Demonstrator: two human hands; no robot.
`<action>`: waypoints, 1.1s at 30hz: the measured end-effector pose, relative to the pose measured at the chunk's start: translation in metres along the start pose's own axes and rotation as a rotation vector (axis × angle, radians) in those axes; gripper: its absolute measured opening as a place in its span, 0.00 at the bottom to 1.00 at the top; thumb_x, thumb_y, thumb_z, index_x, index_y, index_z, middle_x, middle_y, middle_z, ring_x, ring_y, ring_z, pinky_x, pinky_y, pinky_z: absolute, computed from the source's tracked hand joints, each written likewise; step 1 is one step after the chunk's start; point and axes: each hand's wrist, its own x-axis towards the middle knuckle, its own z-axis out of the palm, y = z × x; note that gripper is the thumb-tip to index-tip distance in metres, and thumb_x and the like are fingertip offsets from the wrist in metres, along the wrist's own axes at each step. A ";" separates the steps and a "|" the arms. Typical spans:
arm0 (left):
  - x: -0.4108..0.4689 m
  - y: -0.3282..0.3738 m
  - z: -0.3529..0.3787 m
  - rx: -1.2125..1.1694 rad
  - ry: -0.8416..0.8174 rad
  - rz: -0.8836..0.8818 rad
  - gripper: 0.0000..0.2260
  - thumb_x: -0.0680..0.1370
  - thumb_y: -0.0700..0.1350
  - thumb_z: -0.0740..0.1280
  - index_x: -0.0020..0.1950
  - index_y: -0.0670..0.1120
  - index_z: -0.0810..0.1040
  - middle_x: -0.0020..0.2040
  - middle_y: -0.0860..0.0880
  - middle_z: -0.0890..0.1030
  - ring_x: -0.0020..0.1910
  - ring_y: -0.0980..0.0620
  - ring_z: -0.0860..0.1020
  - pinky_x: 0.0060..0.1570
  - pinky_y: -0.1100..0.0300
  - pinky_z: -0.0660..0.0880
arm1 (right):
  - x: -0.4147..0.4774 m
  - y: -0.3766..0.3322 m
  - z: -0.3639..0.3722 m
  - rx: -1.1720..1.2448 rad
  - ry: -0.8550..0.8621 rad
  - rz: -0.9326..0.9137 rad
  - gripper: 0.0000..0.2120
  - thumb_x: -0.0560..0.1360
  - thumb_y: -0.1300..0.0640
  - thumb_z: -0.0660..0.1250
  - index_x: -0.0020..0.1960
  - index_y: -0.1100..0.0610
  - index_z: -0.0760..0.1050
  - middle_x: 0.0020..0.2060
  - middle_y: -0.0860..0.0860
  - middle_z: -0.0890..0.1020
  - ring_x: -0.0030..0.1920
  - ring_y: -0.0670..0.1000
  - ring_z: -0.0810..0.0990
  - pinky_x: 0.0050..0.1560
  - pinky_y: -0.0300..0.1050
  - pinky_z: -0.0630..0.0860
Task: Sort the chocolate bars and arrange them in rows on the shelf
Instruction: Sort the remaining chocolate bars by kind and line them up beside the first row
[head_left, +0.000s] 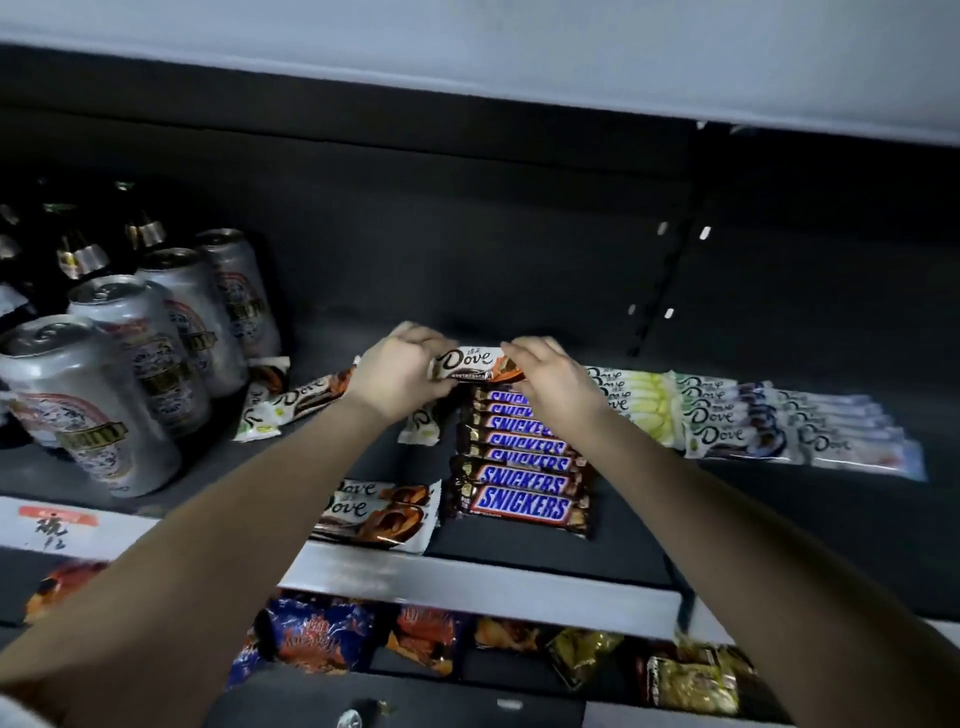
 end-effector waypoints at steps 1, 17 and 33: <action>0.005 0.011 0.004 -0.001 -0.012 0.019 0.22 0.73 0.51 0.69 0.67 0.49 0.73 0.64 0.51 0.75 0.65 0.52 0.68 0.59 0.60 0.67 | -0.007 0.011 -0.003 0.011 0.005 0.017 0.26 0.77 0.64 0.61 0.73 0.57 0.60 0.69 0.52 0.66 0.69 0.51 0.63 0.67 0.48 0.67; 0.079 0.221 0.088 -0.003 -0.046 0.292 0.24 0.72 0.55 0.69 0.66 0.49 0.74 0.62 0.49 0.76 0.64 0.48 0.70 0.63 0.55 0.64 | -0.145 0.197 -0.066 -0.086 0.041 0.225 0.24 0.76 0.62 0.63 0.72 0.57 0.64 0.68 0.53 0.68 0.68 0.52 0.66 0.66 0.48 0.68; 0.069 0.397 0.175 -0.127 -0.095 0.439 0.23 0.71 0.52 0.70 0.65 0.49 0.75 0.60 0.49 0.77 0.63 0.47 0.70 0.67 0.58 0.56 | -0.293 0.306 -0.094 -0.151 -0.062 0.424 0.22 0.78 0.60 0.62 0.71 0.57 0.64 0.66 0.53 0.69 0.65 0.54 0.66 0.63 0.48 0.70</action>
